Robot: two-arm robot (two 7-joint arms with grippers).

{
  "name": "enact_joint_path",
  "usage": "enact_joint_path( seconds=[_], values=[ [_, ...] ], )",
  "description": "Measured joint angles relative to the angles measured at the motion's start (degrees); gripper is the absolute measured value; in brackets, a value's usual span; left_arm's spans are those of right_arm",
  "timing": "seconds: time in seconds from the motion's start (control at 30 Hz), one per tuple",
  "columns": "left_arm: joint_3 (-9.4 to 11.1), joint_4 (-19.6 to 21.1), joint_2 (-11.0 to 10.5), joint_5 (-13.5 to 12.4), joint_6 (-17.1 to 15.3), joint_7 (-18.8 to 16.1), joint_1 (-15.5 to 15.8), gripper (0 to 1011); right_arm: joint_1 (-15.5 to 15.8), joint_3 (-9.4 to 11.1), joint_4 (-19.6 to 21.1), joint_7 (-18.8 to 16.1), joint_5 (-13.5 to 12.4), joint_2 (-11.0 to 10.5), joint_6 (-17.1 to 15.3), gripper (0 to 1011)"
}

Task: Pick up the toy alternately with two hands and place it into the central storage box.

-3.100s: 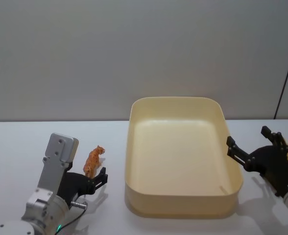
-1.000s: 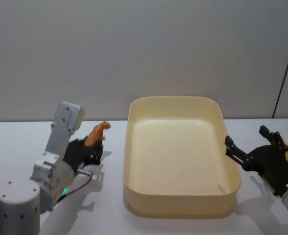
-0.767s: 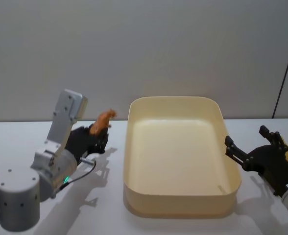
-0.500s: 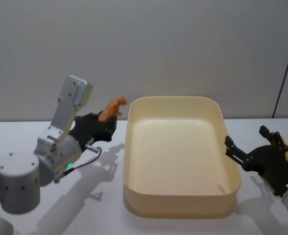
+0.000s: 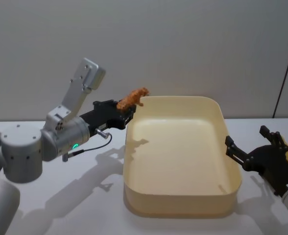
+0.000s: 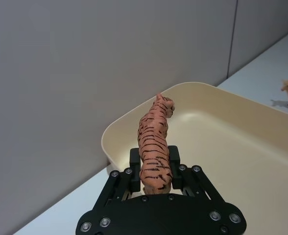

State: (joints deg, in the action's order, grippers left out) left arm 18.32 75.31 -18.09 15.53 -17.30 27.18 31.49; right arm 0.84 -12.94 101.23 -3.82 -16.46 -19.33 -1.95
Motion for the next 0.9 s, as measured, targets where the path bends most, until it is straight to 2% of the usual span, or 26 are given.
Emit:
enact_joint_path(
  seconds=[0.03, 0.37, 0.57, 0.63, 0.77, 0.83, 0.9],
  values=[
    [0.0, -1.3, 0.3, -0.3, 0.3, 2.0, 1.0, 302, 0.0, 0.0, 0.0, 0.0, 0.0, 0.0, 0.0, 1001],
    [0.6, -12.0, 2.3, -3.2, 2.0, 14.2, 8.0, 302, 0.0, 0.0, 0.0, 0.0, 0.0, 0.0, 0.0, 1001],
    [1.0, -17.9, 3.4, -5.1, 3.3, 19.8, 11.7, 305, 0.0, 0.0, 0.0, 0.0, 0.0, 0.0, 0.0, 1001],
    [1.2, -19.9, 3.8, -5.7, 3.8, 21.5, 12.9, 340, 0.0, 0.0, 0.0, 0.0, 0.0, 0.0, 0.0, 1001],
    [1.5, -22.8, 4.3, -6.6, 4.4, 24.1, 14.7, 504, 0.0, 0.0, 0.0, 0.0, 0.0, 0.0, 0.0, 1001],
    [1.5, -23.6, 4.5, -6.9, 4.6, 24.9, 15.3, 535, 0.0, 0.0, 0.0, 0.0, 0.0, 0.0, 0.0, 1001],
    [1.6, -24.6, 4.7, -7.2, 4.8, 25.8, 15.8, 622, 0.0, 0.0, 0.0, 0.0, 0.0, 0.0, 0.0, 1001]
  ],
)
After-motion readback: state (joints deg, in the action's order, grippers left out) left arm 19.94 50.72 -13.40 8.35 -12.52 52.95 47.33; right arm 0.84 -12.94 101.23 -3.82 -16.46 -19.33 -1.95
